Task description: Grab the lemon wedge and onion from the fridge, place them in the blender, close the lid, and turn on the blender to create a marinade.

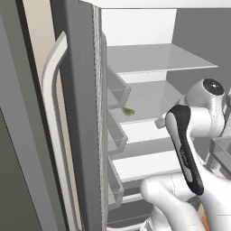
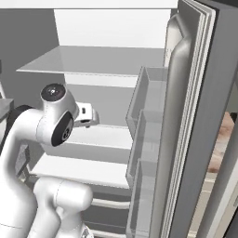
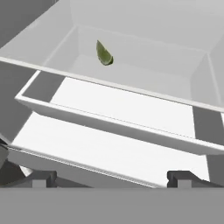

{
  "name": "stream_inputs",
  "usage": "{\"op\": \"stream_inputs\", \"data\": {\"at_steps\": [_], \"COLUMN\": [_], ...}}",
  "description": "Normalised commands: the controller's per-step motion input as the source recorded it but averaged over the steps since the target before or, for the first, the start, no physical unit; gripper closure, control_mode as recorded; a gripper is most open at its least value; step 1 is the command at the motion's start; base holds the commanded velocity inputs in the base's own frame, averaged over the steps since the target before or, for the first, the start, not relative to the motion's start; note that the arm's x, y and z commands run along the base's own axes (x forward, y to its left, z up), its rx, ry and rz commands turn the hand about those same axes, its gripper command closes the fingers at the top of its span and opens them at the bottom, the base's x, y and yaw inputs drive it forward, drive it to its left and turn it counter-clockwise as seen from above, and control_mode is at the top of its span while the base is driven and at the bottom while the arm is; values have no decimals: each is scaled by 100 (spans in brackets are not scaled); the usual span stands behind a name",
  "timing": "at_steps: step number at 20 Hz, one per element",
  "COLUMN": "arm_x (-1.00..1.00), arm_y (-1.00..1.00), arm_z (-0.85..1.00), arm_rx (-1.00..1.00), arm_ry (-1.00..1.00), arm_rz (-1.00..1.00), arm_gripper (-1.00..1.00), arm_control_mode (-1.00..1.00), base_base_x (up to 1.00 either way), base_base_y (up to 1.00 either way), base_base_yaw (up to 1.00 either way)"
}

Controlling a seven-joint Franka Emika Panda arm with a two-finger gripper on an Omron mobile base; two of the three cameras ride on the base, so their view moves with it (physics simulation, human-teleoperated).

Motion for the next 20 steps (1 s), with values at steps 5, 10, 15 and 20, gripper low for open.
{"op": "stream_inputs", "data": {"at_steps": [5,10,15,20], "arm_x": [22,37,44,69], "arm_y": [61,24,28,19], "arm_z": [0,0,-13,-14], "arm_rx": [0,2,5,10], "arm_ry": [12,2,-3,-1], "arm_rz": [0,0,0,0], "arm_gripper": [-100,-100,-100,-100], "arm_control_mode": [-100,-100,-100,-100], "base_base_x": [0,0,0,0], "base_base_y": [0,0,0,0], "base_base_yaw": [0,0,0,0]}}
